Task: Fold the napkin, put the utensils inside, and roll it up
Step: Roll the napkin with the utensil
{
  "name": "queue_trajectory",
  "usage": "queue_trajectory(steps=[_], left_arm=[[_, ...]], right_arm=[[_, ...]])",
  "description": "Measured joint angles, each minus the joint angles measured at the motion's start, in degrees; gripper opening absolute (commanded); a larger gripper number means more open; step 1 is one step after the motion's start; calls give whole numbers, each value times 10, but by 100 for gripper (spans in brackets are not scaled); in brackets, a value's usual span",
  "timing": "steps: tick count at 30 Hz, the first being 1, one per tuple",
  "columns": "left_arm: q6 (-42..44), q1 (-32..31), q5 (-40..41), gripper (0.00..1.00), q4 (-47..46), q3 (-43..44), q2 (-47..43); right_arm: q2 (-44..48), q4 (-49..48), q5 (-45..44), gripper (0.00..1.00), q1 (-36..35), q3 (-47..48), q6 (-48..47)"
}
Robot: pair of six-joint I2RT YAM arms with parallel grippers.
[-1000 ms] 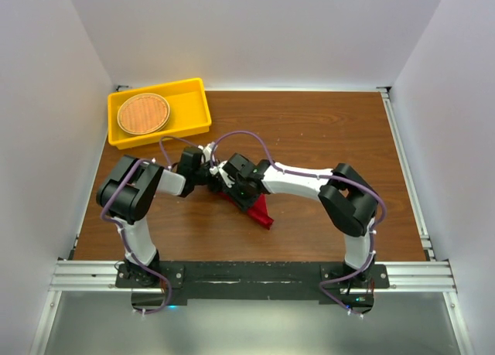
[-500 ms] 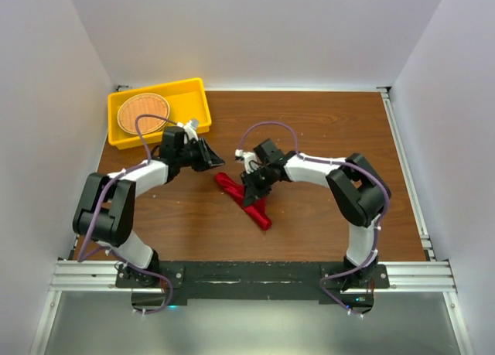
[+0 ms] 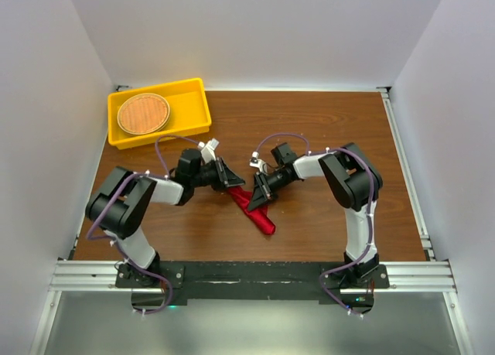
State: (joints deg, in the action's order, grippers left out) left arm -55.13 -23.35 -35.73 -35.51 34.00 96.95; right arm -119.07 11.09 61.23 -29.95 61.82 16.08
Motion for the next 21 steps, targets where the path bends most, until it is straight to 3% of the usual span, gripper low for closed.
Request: queue_trajectory(steps=[3, 10, 14, 21], left_arm=[[-26, -3, -1, 9, -56, -17, 40], [-29, -4, 2, 4, -94, -16, 99], [-28, -5, 4, 4, -87, -13, 101], [-25, -5, 6, 3, -27, 14, 101]], right_arm=[[-2, 25, -8, 21, 1, 9, -13], [30, 101, -75, 41, -1, 25, -35], [89, 155, -187, 52, -16, 28, -51], [146, 236, -412, 58, -119, 80, -72]])
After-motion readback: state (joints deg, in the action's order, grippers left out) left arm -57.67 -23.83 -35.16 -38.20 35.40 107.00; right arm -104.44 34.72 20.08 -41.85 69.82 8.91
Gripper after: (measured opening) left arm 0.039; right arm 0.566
